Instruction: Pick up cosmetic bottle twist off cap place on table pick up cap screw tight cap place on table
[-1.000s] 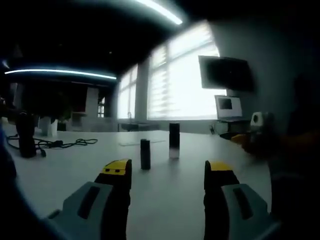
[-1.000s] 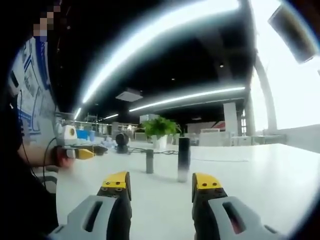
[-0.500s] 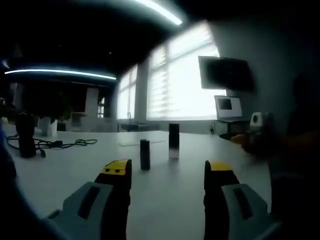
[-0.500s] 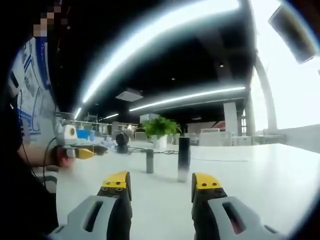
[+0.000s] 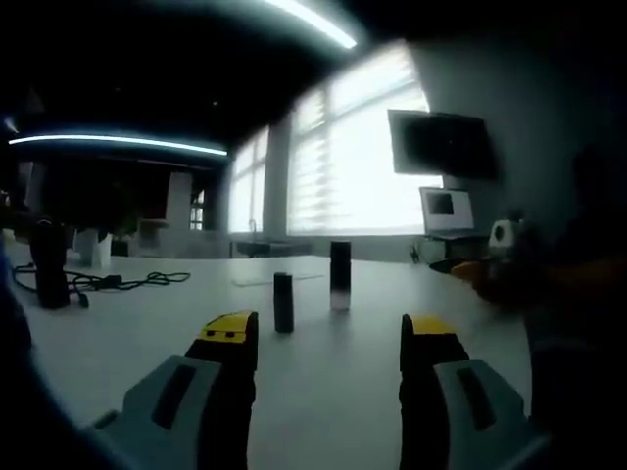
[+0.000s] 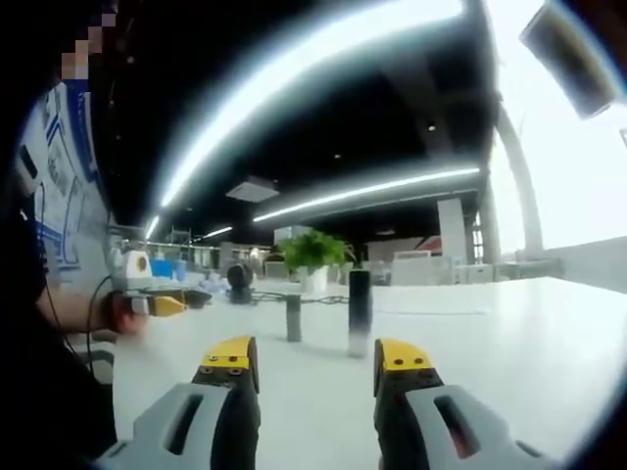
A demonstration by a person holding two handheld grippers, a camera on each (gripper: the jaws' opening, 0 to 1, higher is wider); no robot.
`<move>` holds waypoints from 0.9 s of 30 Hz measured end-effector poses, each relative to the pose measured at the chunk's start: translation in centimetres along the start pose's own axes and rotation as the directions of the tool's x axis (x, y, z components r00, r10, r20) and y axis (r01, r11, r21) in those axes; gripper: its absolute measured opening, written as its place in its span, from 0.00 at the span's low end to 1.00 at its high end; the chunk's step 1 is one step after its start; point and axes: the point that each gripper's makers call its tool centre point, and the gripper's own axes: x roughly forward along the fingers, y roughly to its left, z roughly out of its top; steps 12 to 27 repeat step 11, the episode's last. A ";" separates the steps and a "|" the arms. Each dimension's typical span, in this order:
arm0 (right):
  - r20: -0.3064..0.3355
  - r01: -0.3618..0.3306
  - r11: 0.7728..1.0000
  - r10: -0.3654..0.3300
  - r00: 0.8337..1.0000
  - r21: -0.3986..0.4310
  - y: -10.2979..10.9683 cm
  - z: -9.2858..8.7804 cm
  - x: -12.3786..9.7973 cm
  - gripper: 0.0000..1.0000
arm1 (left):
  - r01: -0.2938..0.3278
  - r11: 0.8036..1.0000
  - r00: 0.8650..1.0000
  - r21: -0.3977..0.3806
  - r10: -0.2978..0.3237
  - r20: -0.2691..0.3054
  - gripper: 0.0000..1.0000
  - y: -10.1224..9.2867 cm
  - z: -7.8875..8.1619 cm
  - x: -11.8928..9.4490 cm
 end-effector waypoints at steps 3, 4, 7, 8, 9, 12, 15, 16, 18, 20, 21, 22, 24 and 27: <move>-0.006 0.000 1.000 0.000 1.000 -0.009 0.0 -0.1 0.0 0.40 | -0.001 1.000 1.000 0.001 0.001 0.001 0.48 0.0 0.0 0.0; -0.008 0.000 1.000 0.000 1.000 -0.011 0.1 -0.2 0.1 0.40 | -0.001 1.000 1.000 0.001 0.001 0.000 0.48 0.0 0.0 0.0; -0.010 0.000 1.000 0.000 1.000 -0.015 0.1 -0.2 0.1 0.40 | -0.002 1.000 1.000 0.000 0.002 -0.002 0.48 0.0 0.0 0.0; -0.008 0.001 1.000 -0.001 1.000 -0.012 0.1 -0.2 0.0 0.40 | -0.001 1.000 1.000 0.000 0.001 -0.001 0.48 0.0 0.0 0.0; -0.007 0.001 1.000 -0.001 1.000 -0.012 0.1 -0.1 0.0 0.40 | -0.001 1.000 1.000 0.001 0.001 -0.001 0.48 0.0 0.0 0.0; -0.009 0.002 1.000 -0.002 1.000 -0.014 0.1 -0.2 0.0 0.40 | -0.001 1.000 1.000 0.001 0.001 -0.003 0.48 0.0 0.0 0.0; -0.009 0.002 1.000 -0.002 1.000 -0.014 0.1 -0.2 0.0 0.40 | -0.001 1.000 1.000 0.001 0.001 -0.003 0.48 0.0 0.0 0.0; -0.009 0.002 1.000 -0.002 1.000 -0.014 0.1 -0.2 0.0 0.40 | -0.001 1.000 1.000 0.001 0.001 -0.003 0.48 0.0 0.0 0.0; -0.009 0.002 1.000 -0.002 1.000 -0.014 0.1 -0.2 0.0 0.40 | -0.001 1.000 1.000 0.001 0.001 -0.003 0.48 0.0 0.0 0.0; -0.009 0.002 1.000 -0.002 1.000 -0.014 0.1 -0.2 0.0 0.40 | -0.001 1.000 1.000 0.001 0.001 -0.003 0.48 0.0 0.0 0.0; -0.009 0.002 1.000 -0.002 1.000 -0.014 0.1 -0.2 0.0 0.40 | -0.001 1.000 1.000 0.001 0.001 -0.003 0.48 0.0 0.0 0.0; -0.009 0.002 1.000 -0.002 1.000 -0.014 0.1 -0.2 0.0 0.40 | -0.001 1.000 1.000 0.001 0.001 -0.003 0.48 0.0 0.0 0.0; -0.009 0.002 1.000 -0.002 1.000 -0.014 0.1 -0.2 0.0 0.40 | -0.001 1.000 1.000 0.001 0.001 -0.003 0.48 0.0 0.0 0.0; -0.009 0.002 1.000 -0.002 1.000 -0.014 0.1 -0.2 0.0 0.40 | -0.001 1.000 1.000 0.001 0.001 -0.003 0.48 0.0 0.0 0.0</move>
